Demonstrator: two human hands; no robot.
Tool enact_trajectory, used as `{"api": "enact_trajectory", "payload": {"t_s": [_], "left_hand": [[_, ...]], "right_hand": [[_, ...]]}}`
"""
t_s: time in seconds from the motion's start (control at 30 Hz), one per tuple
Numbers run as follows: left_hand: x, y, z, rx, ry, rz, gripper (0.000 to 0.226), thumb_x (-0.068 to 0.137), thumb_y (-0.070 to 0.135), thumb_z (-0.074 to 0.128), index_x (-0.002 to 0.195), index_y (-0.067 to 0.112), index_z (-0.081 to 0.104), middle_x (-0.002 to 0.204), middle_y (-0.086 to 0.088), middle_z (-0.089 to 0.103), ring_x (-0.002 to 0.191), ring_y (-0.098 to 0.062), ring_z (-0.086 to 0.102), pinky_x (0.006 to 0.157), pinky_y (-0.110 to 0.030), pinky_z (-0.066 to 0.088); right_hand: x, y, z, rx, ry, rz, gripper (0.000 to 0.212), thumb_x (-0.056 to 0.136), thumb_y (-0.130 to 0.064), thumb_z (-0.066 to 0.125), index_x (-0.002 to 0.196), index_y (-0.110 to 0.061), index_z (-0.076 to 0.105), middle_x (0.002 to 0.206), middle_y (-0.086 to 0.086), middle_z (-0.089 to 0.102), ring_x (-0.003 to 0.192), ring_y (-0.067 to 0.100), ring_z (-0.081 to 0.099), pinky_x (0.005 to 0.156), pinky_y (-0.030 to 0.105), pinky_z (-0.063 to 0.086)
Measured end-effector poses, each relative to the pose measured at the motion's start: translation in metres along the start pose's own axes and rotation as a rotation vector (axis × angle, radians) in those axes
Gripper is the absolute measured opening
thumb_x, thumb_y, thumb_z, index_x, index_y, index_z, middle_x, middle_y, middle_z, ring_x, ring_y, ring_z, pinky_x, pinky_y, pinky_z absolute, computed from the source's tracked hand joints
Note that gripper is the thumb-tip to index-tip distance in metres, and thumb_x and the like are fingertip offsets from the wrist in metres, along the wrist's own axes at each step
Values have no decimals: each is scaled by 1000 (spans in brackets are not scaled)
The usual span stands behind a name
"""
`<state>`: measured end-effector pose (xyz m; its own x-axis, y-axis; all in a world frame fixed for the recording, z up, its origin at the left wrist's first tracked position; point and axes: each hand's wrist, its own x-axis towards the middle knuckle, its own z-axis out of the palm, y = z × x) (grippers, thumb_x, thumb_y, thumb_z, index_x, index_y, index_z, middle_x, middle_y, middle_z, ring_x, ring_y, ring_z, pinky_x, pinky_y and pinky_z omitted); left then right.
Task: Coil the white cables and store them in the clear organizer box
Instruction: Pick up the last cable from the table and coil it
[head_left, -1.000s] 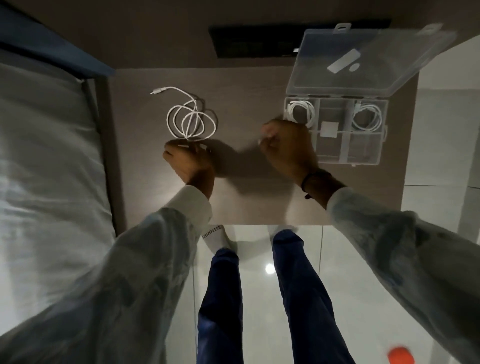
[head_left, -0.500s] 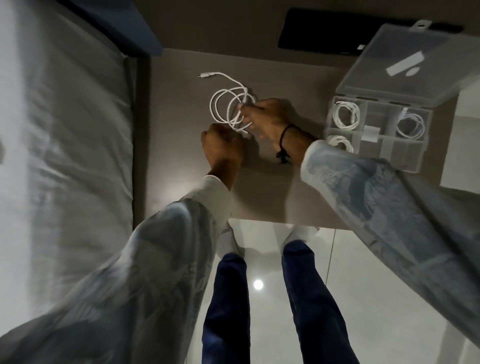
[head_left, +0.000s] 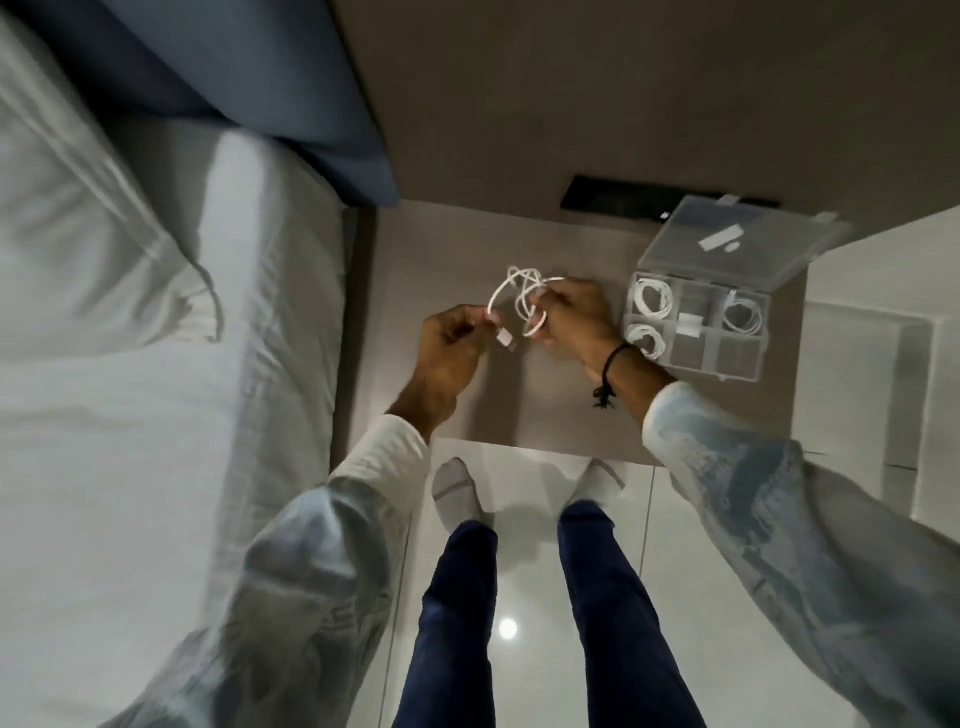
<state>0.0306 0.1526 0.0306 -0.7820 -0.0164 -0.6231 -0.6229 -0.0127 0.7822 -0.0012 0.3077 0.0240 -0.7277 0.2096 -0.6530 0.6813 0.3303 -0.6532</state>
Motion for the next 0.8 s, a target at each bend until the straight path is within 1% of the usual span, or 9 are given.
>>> {"api": "enact_trajectory", "payload": {"t_s": [0.1,0.17,0.27,0.33,0.4,0.47,0.5,0.6,0.8], "left_hand": [[-37,43,-15,-39,30,97,11,102,9,58,102,2,66,91,-12,70,85,-27,64,76,-32,55],[-63,76,-22,-8,1,138,12,105,15,53,97,11,62,72,-1,64,63,-19,61,61,-35,56],[-93,124,-28,315,-7,276,15,104,21,53,93,18,63,67,4,54,56,-15,48,53,-30,43],[-113,158,-31,597,-73,339,20,104,17,49,96,10,67,76,-3,57,67,-19,51,65,-33,43],[-136,193,-27,719,-172,276,27,104,16,45,89,10,67,74,-2,57,64,-17,50,62,-30,42],[-167,229,-21,613,-283,162,35,104,13,42,74,15,59,61,3,49,50,-11,43,47,-23,34],[-181,246,-18,524,-338,120,37,104,11,40,72,16,56,59,3,46,46,-9,40,46,-22,31],[-214,292,-16,195,-440,93,35,107,11,36,80,14,58,70,-3,53,56,-12,44,57,-27,38],[-249,358,-13,-532,-551,206,25,108,10,41,100,7,65,86,-3,78,77,-13,76,74,-29,64]], "right_hand": [[-42,-16,-29,-289,132,-177,27,96,-16,62,85,4,77,79,21,71,71,23,63,68,30,48],[-76,-30,-50,-364,150,-263,22,92,-15,67,80,0,78,75,16,71,76,33,66,71,37,55],[-122,-48,-72,-467,133,-321,15,87,-15,71,79,-9,82,76,7,74,77,29,70,71,41,59],[-149,-66,-81,-475,158,-348,10,84,-18,73,87,-16,83,93,7,79,89,30,72,76,38,60],[-170,-89,-84,-454,174,-380,34,78,-29,81,111,-20,77,117,4,75,110,26,68,91,37,57],[-192,-115,-83,-309,130,-373,59,75,-35,85,131,-24,66,127,-1,69,120,18,62,101,35,52],[-200,-129,-81,-224,103,-370,53,79,-33,82,129,-23,67,122,-2,71,117,16,63,99,32,51],[-220,-162,-78,-49,119,-378,10,91,-25,71,87,-18,77,84,-4,74,89,18,71,73,28,50],[-253,-200,-87,168,-5,-375,21,100,-22,61,81,-19,70,95,24,77,73,34,70,76,45,58]]}}
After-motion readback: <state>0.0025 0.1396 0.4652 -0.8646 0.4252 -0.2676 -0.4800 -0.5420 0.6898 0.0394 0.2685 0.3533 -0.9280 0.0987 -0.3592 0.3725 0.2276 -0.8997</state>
